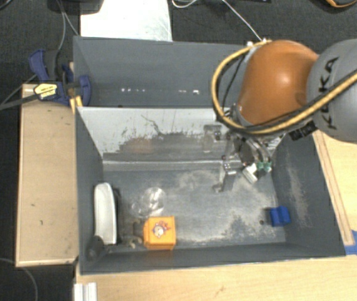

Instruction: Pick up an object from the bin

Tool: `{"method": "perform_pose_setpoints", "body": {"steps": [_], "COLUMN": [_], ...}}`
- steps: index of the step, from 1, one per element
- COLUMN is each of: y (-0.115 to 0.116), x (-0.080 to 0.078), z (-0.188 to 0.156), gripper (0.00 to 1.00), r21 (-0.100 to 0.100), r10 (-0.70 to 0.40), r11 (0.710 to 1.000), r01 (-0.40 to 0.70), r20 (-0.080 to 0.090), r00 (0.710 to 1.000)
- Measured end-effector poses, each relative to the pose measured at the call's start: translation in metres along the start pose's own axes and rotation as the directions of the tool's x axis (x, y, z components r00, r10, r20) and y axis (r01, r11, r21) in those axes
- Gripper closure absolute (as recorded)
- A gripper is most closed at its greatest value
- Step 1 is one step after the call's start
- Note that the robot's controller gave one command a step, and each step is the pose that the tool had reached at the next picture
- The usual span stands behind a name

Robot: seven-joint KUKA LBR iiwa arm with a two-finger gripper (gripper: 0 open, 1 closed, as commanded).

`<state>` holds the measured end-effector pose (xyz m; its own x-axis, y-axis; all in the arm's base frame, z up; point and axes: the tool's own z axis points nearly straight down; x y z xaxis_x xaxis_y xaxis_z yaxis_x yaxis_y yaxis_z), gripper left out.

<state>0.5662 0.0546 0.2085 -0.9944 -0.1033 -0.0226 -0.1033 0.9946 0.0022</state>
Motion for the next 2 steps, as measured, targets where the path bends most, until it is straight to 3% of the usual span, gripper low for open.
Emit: {"method": "perform_pose_setpoints", "body": {"steps": [1, 2], "y": [0.019, 0.099], "x": [-0.010, -0.004], "z": [0.090, 0.059], "gripper": [0.00, 0.00], "r21": [0.001, -0.005], "r10": [-0.104, -0.115], "r11": [0.995, 0.993], "r01": [0.104, 0.115], "r20": [0.005, 0.009], "r00": [0.995, 0.993]}}
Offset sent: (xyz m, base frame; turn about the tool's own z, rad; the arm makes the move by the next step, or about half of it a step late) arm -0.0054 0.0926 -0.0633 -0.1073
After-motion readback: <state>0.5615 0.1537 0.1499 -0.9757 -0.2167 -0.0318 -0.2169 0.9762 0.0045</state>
